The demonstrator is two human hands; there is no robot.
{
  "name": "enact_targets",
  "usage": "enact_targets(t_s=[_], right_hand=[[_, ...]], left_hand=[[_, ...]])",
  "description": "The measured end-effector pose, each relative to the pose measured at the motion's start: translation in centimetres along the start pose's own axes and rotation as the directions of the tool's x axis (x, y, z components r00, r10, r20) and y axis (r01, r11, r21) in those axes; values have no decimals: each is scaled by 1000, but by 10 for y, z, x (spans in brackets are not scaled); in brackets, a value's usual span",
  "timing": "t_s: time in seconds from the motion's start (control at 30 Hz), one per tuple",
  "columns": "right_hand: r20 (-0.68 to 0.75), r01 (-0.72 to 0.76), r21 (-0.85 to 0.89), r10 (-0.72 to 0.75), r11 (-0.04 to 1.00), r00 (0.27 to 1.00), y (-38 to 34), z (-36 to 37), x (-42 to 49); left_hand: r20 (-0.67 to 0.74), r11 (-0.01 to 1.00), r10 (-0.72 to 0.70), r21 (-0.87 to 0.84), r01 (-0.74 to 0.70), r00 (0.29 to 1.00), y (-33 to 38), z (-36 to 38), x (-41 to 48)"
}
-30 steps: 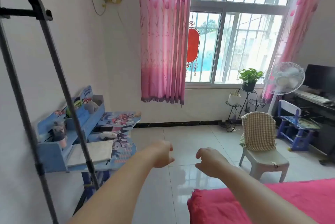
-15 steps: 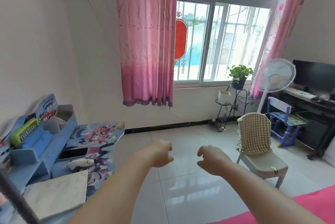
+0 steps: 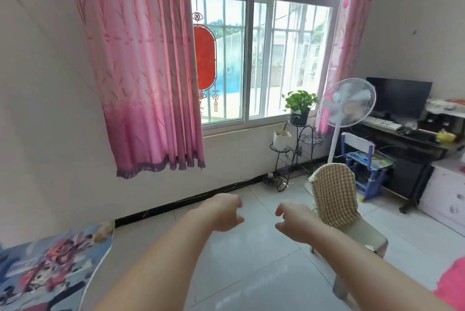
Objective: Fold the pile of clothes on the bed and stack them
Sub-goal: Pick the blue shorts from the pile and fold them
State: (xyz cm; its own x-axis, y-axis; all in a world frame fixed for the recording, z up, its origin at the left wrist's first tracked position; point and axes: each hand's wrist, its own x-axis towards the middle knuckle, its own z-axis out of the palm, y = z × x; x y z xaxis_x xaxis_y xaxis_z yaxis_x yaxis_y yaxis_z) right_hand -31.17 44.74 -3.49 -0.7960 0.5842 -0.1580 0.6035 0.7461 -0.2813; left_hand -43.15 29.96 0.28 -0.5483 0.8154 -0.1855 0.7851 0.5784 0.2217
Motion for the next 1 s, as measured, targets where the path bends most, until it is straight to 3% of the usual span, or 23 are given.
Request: enact_targets(t_s=[0.3, 0.53, 0.83, 1.0], right_hand=[[-69, -330, 46, 333, 943, 941, 89, -32, 83], [-92, -604, 173, 623, 778, 776, 141, -52, 139], [-108, -779, 260, 819, 570, 564, 191, -67, 155], [-95, -824, 278, 868, 493, 487, 244, -70, 157]], left_hand=[[92, 944, 322, 47, -327, 942, 55, -2, 179], [191, 757, 617, 120, -642, 764, 106, -18, 307], [297, 587, 762, 60, -808, 576, 185, 8, 399], [373, 485, 808, 21, -874, 457, 245, 31, 433]])
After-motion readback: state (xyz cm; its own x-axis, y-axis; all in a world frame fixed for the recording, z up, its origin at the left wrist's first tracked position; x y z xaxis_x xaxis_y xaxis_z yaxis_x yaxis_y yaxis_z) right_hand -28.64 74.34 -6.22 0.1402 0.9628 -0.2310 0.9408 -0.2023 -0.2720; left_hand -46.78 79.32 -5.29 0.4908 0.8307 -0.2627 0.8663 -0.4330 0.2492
